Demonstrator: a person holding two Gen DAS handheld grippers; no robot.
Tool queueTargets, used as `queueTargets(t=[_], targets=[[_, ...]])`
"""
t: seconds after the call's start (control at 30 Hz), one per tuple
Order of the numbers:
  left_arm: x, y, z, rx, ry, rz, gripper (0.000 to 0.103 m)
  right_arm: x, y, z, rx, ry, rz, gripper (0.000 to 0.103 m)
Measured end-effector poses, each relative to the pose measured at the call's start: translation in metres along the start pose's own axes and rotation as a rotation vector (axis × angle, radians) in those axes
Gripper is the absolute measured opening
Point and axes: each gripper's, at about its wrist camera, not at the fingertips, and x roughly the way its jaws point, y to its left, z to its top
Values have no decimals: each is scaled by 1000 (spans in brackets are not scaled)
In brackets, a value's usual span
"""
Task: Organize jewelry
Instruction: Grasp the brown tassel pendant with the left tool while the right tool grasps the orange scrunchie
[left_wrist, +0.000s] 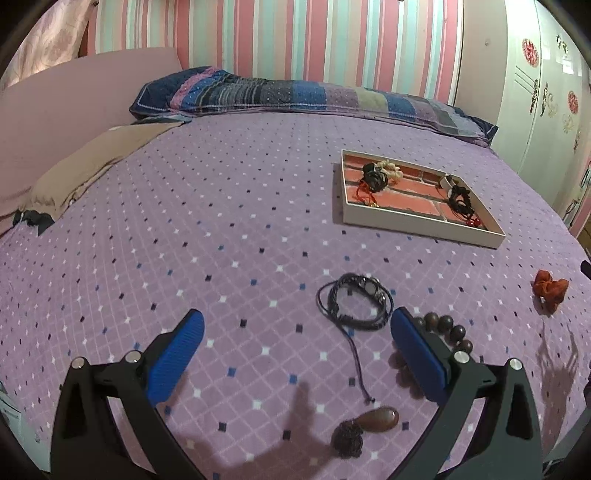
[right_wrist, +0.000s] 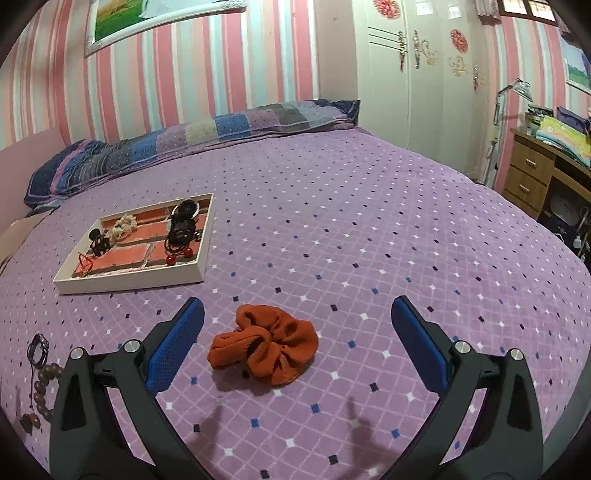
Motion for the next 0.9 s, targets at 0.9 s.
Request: queueTargets(t=[0.9], targets=[[13,9,-26,-15,67,-11,99,17,-14,-11,23,60,-22,99]])
